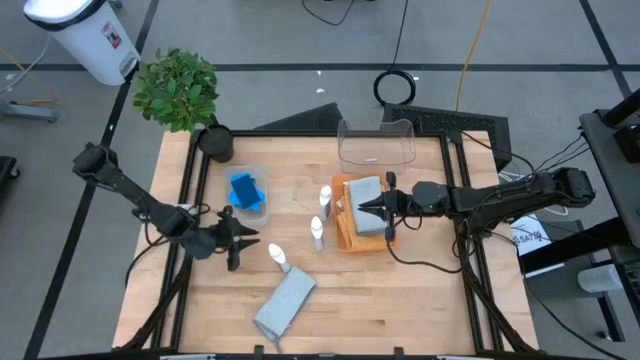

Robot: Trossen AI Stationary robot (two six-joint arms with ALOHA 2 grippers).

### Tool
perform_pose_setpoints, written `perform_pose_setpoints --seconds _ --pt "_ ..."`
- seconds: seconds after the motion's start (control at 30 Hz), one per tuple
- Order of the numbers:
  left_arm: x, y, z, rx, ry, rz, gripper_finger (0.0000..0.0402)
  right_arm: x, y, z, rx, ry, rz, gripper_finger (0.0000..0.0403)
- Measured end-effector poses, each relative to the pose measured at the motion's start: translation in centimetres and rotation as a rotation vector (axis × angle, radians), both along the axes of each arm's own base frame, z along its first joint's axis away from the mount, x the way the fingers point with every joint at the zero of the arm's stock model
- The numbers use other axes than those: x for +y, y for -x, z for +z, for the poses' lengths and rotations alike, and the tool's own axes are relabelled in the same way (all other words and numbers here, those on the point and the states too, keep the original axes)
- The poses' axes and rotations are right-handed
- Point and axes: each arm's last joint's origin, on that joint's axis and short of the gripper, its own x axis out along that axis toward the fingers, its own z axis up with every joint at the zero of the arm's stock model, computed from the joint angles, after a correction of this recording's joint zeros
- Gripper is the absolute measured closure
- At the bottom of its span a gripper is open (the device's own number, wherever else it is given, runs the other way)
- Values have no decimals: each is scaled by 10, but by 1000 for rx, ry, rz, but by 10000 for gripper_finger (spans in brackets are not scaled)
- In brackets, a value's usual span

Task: Pick & Place Kitchen Items
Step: Adjust the white plastic restorer bottle

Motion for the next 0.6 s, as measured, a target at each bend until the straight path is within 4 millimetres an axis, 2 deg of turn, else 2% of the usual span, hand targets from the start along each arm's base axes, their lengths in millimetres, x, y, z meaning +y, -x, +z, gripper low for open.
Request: perform_pose_setpoints --seconds 0.1,0.3,0.43,0.6 --pt "3 -3 -1 -13 35 31 234 0 0 0 1 -1 1 399" --pt "-1 -11 -6 13 -148 -64 155 0 0 -1 6 -1 1 399" --pt "-6 -18 -10 25 -220 -159 139 0 0 -1 10 -1 1 399" --pt "-10 -28 -19 46 -236 -240 138 0 0 -1 10 -1 2 399"
